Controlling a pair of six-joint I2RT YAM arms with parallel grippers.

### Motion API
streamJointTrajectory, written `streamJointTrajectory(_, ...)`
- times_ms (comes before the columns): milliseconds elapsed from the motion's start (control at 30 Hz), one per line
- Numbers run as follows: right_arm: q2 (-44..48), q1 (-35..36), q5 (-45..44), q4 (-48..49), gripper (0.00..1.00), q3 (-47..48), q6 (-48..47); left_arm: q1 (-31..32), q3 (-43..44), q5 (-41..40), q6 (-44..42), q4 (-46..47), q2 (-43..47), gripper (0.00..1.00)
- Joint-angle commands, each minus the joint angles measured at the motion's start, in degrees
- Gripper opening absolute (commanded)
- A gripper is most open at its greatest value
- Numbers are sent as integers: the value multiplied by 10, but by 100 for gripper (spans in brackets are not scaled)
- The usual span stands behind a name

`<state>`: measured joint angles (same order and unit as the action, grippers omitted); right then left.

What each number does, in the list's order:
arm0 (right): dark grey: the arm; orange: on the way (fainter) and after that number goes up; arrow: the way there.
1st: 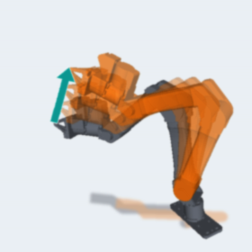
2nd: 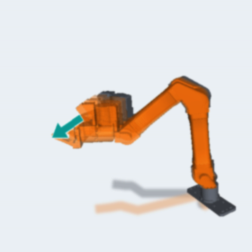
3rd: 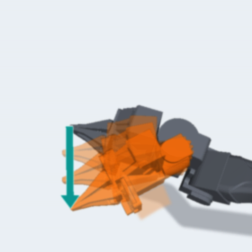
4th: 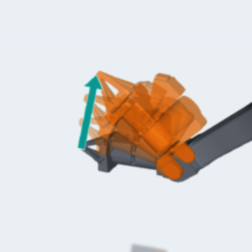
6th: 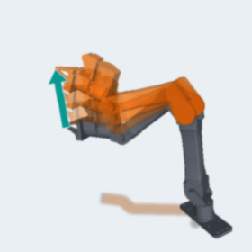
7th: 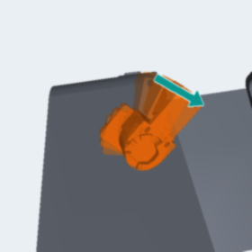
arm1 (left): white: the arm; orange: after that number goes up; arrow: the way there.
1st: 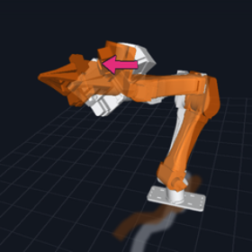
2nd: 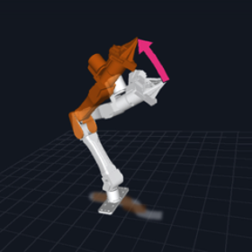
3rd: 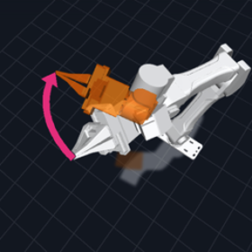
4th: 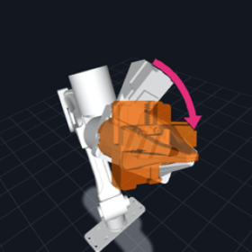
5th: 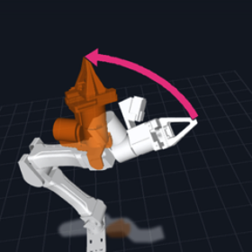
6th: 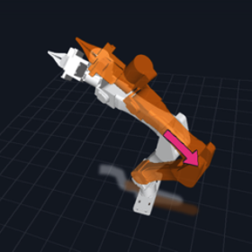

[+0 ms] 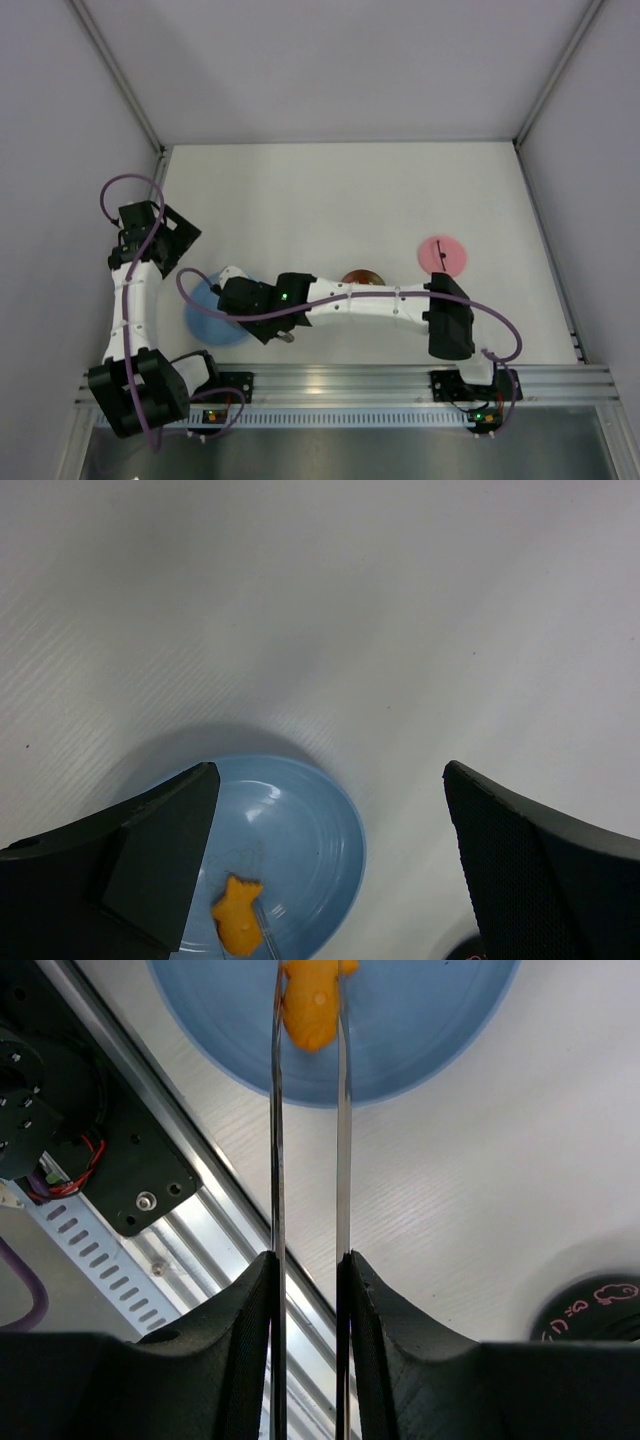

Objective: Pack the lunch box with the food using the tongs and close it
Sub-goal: Pick up the fake food from the plate, then place the fake food in the packing box.

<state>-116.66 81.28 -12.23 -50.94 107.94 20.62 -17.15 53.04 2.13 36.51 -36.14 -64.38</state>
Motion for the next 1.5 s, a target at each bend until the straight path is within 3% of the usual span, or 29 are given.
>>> streamJointTrajectory(0, 66, -9, -26, -2, 25, -3, 3, -3, -4, 5, 2, 24, 10, 99)
streamJointTrajectory(467, 131, -36, -53, 0, 25, -50, 4, -3, -4, 4, 2, 23, 9, 99)
streamJointTrajectory(867, 353, -95, -118, -20, 27, -243, 61, -3, -3, 5, 3, 25, 8, 99)
streamJointTrajectory(1167, 509, -103, -165, -108, 28, -351, 143, -2, -3, 4, 3, 25, 9, 99)
streamJointTrajectory(1467, 571, -103, -170, -138, 28, -414, 198, -2, -5, 9, 5, 27, 9, 99)
